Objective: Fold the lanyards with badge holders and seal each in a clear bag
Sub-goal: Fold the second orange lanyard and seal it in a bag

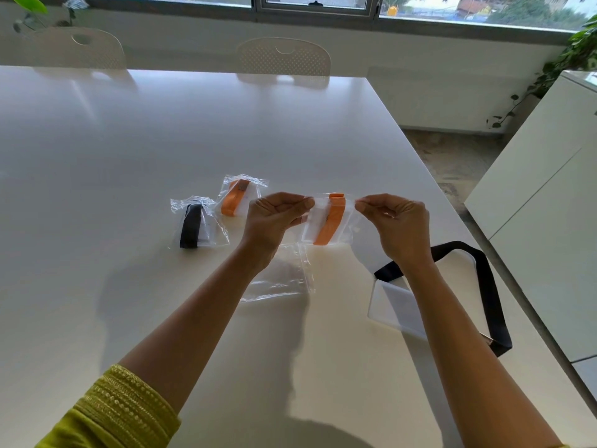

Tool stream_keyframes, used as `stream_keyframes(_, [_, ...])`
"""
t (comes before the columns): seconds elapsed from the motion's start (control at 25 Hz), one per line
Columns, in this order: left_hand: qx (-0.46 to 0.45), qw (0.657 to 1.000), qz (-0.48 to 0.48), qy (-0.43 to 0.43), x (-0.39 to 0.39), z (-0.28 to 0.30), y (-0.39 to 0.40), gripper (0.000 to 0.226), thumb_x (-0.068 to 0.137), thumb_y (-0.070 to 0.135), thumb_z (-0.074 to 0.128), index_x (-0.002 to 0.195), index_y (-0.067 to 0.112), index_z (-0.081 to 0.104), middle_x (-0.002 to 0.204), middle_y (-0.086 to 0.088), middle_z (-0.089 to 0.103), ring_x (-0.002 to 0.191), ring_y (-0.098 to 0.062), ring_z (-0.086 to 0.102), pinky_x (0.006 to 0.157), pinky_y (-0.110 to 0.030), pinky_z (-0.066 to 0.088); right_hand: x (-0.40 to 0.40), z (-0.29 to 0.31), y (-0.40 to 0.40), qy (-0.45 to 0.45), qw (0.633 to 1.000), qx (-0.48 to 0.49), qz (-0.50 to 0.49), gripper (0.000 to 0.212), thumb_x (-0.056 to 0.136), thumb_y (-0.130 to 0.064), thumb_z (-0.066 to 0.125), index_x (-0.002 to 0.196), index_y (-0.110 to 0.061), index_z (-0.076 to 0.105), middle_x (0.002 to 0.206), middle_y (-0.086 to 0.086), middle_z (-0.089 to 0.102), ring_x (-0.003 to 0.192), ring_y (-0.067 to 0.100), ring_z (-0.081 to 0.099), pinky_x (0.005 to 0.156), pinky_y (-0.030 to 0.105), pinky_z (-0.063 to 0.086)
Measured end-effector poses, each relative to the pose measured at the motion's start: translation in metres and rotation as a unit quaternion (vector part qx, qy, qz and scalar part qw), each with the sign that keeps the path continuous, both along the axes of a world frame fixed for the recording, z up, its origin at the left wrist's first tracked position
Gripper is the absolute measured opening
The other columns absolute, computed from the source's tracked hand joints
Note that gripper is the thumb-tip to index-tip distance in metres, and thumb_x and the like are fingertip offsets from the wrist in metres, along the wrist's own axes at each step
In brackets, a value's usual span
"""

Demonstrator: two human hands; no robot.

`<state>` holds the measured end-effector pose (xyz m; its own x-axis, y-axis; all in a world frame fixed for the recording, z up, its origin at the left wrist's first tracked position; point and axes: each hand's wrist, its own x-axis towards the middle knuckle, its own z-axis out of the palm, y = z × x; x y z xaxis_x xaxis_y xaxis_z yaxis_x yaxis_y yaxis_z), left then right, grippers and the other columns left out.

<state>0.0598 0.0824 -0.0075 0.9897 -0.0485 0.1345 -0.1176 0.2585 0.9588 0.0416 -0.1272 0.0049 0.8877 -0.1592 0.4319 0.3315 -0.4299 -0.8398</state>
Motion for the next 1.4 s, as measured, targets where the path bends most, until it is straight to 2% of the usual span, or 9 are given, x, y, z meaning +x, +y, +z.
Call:
stream_keyframes(0.24, [0.004,1.0,0.014,0.011,0.003,0.0002,-0.0012,0.013,0.083,0.016,0.07,0.082,0.026,0.078,0.088,0.005,0.078,0.093,-0.018,0.073,0.083,-0.037,0.059,0.0033,-0.0036,-0.0001,0.039,0.994,0.051,0.089,0.012,0.091,-0.015,0.067,0.101,-0.016,0.071,0.096,-0.002,0.074,0.091,0.011,0.071,0.086,0.023,0.057])
stream_keyframes(0.48, [0.02,0.999,-0.024,0.033,0.0007,0.0025,0.0028,0.012,0.07,0.024,0.075,0.081,0.025,0.08,0.092,0.001,0.078,0.095,-0.023,0.073,0.085,-0.04,0.059,0.003,-0.0057,0.0002,0.033,0.994,0.049,0.091,0.011,0.091,-0.013,0.066,0.1,-0.014,0.072,0.094,-0.002,0.074,0.087,0.006,0.07,0.08,0.017,0.055])
stream_keyframes(0.64, [0.021,1.0,-0.011,0.018,0.0008,0.0054,0.0044,0.01,0.071,0.022,0.073,0.077,0.025,0.081,0.086,0.002,0.078,0.091,-0.021,0.074,0.086,-0.04,0.059,0.004,-0.0052,-0.0005,0.045,0.993,0.041,0.098,0.01,0.091,-0.016,0.066,0.1,-0.016,0.072,0.098,-0.002,0.074,0.091,0.01,0.07,0.082,0.018,0.055])
stream_keyframes(0.88, [0.041,0.999,0.015,-0.005,-0.0009,0.005,0.0039,0.008,0.072,0.025,0.073,0.077,0.027,0.079,0.083,0.005,0.078,0.091,-0.022,0.073,0.085,-0.041,0.06,0.0005,-0.0014,0.0019,0.034,0.996,0.023,0.085,0.009,0.089,-0.014,0.069,0.097,-0.015,0.072,0.091,-0.007,0.073,0.085,0.002,0.07,0.081,0.013,0.053])
stream_keyframes(1.16, [0.087,0.995,0.03,-0.034,-0.0035,0.0034,0.0027,0.015,0.085,0.008,0.071,0.083,0.022,0.075,0.077,0.011,0.077,0.081,-0.013,0.073,0.075,-0.027,0.06,0.0022,-0.0042,0.0069,0.024,1.0,-0.008,0.017,0.005,0.088,-0.021,0.071,0.093,-0.022,0.072,0.084,-0.017,0.069,0.08,-0.011,0.065,0.077,0.003,0.049])
stream_keyframes(1.28, [0.094,0.994,0.033,-0.035,-0.0041,0.0039,0.0019,0.015,0.087,0.009,0.069,0.087,0.023,0.074,0.079,0.014,0.077,0.083,-0.009,0.073,0.072,-0.024,0.059,0.0027,-0.0048,0.0073,0.018,1.0,0.007,0.009,0.007,0.088,-0.022,0.071,0.095,-0.022,0.072,0.087,-0.015,0.071,0.083,-0.006,0.068,0.08,0.007,0.052])
stream_keyframes(1.4, [0.09,0.995,0.038,-0.026,-0.0012,0.0034,0.0042,0.014,0.09,0.011,0.067,0.092,0.022,0.074,0.084,0.014,0.077,0.088,-0.009,0.073,0.075,-0.026,0.06,0.0044,-0.0027,0.0047,0.065,0.994,0.035,0.079,0.013,0.09,-0.023,0.068,0.102,-0.02,0.069,0.094,-0.006,0.074,0.09,0.009,0.071,0.084,0.019,0.056])
